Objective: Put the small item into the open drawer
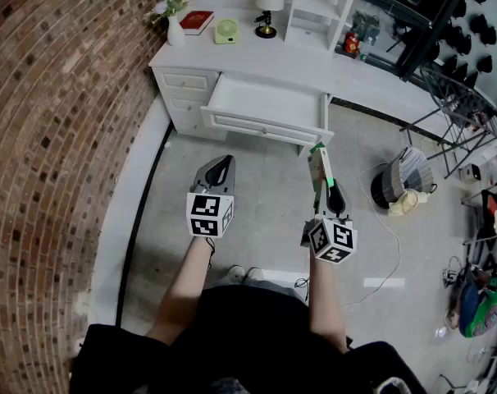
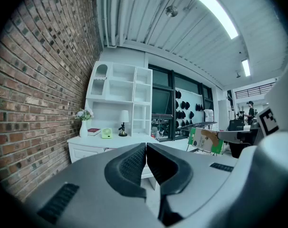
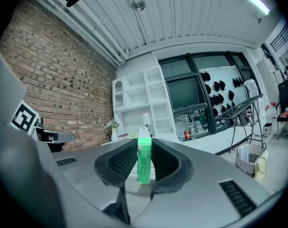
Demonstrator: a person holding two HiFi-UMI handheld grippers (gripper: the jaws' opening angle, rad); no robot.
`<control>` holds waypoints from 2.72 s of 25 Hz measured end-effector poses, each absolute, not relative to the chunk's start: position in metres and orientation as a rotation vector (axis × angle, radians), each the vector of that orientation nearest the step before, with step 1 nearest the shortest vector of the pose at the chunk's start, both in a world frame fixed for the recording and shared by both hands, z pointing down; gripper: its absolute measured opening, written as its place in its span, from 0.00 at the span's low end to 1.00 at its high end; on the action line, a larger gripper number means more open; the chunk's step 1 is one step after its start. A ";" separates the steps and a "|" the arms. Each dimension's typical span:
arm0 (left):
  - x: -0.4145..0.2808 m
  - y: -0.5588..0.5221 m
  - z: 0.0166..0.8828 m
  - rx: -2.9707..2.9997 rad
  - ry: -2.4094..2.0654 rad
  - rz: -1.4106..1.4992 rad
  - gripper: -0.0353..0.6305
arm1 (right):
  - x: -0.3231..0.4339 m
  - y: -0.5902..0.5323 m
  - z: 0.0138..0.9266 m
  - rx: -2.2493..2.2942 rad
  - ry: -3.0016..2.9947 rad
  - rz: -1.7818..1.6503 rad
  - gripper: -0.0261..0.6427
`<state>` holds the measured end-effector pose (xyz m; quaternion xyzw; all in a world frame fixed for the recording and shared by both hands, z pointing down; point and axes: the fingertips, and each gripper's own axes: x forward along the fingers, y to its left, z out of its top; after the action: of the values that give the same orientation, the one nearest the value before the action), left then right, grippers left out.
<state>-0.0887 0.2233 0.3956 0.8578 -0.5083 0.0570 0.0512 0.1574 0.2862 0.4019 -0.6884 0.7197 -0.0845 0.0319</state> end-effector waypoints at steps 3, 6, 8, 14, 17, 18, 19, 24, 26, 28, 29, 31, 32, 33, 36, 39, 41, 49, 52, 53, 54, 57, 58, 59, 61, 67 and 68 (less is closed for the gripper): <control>-0.091 0.221 0.399 2.606 -1.542 0.173 0.09 | 0.155 0.285 0.404 -2.121 2.216 -0.269 0.17; -0.092 0.220 0.402 2.602 -1.532 0.176 0.09 | 0.153 0.284 0.405 -2.121 2.214 -0.277 0.17; -0.091 0.219 0.403 2.605 -1.523 0.182 0.09 | 0.153 0.282 0.405 -2.124 2.207 -0.283 0.17; -0.095 0.211 0.405 2.621 -1.502 0.180 0.09 | 0.151 0.276 0.406 -2.133 2.171 -0.298 0.17; -0.102 0.205 0.407 2.626 -1.498 0.169 0.09 | 0.147 0.272 0.408 -2.115 2.137 -0.331 0.17; -0.104 0.204 0.408 2.627 -1.494 0.168 0.09 | 0.146 0.272 0.410 -2.127 2.124 -0.334 0.17; -0.106 0.203 0.410 2.628 -1.489 0.169 0.09 | 0.144 0.272 0.411 -2.140 2.114 -0.334 0.17; -0.112 0.202 0.416 2.644 -1.459 0.169 0.09 | 0.135 0.273 0.411 -2.138 2.089 -0.326 0.17; -0.113 0.197 0.418 2.647 -1.455 0.173 0.09 | 0.134 0.270 0.407 -2.136 2.094 -0.302 0.17; -0.112 0.190 0.417 2.647 -1.453 0.166 0.09 | 0.135 0.265 0.405 -2.130 2.082 -0.300 0.17; -0.111 0.186 0.417 2.648 -1.452 0.161 0.09 | 0.137 0.262 0.404 -2.127 2.076 -0.303 0.17; -0.107 0.176 0.418 2.649 -1.447 0.158 0.09 | 0.140 0.253 0.405 -2.124 2.071 -0.305 0.17; -0.104 0.170 0.419 2.649 -1.444 0.159 0.09 | 0.142 0.247 0.406 -2.121 2.072 -0.305 0.17; -0.102 0.163 0.421 2.647 -1.443 0.160 0.09 | 0.144 0.240 0.407 -2.118 2.074 -0.306 0.17; -0.097 0.138 0.427 2.637 -1.444 0.161 0.09 | 0.151 0.214 0.412 -2.122 2.077 -0.307 0.17; -0.089 0.107 0.434 2.626 -1.448 0.170 0.09 | 0.161 0.181 0.418 -2.122 2.079 -0.317 0.17; -0.083 0.085 0.440 2.613 -1.451 0.187 0.09 | 0.169 0.155 0.423 -2.119 2.083 -0.329 0.17; -0.060 -0.029 0.463 2.536 -1.495 0.231 0.09 | 0.196 0.027 0.439 -2.092 2.144 -0.367 0.17; -0.053 -0.081 0.463 2.519 -1.522 0.238 0.09 | 0.205 -0.030 0.441 -2.065 2.176 -0.388 0.17; -0.050 -0.098 0.461 2.520 -1.530 0.247 0.09 | 0.208 -0.049 0.440 -2.059 2.187 -0.392 0.17; -0.048 -0.114 0.460 2.518 -1.540 0.257 0.09 | 0.211 -0.067 0.440 -2.053 2.198 -0.396 0.17; -0.045 -0.158 0.462 2.490 -1.567 0.279 0.09 | 0.214 -0.119 0.444 -2.034 2.236 -0.420 0.17; -0.044 -0.170 0.463 2.479 -1.573 0.284 0.09 | 0.216 -0.134 0.446 -2.025 2.248 -0.430 0.17; -0.042 -0.180 0.465 2.468 -1.580 0.286 0.09 | 0.217 -0.147 0.448 -2.017 2.259 -0.438 0.17; -0.040 -0.197 0.467 2.449 -1.589 0.285 0.09 | 0.216 -0.169 0.452 -1.999 2.277 -0.457 0.17; -0.044 -0.238 0.475 2.430 -1.591 0.302 0.09 | 0.197 -0.213 0.464 -1.958 2.334 -0.504 0.17; -0.043 -0.246 0.475 2.433 -1.587 0.307 0.09 | 0.197 -0.219 0.464 -1.958 2.335 -0.508 0.17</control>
<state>-0.0432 -0.2455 0.4749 0.8278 -0.5400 0.1045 0.1100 0.1966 -0.2186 0.4642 -0.6335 0.7556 -0.1644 0.0261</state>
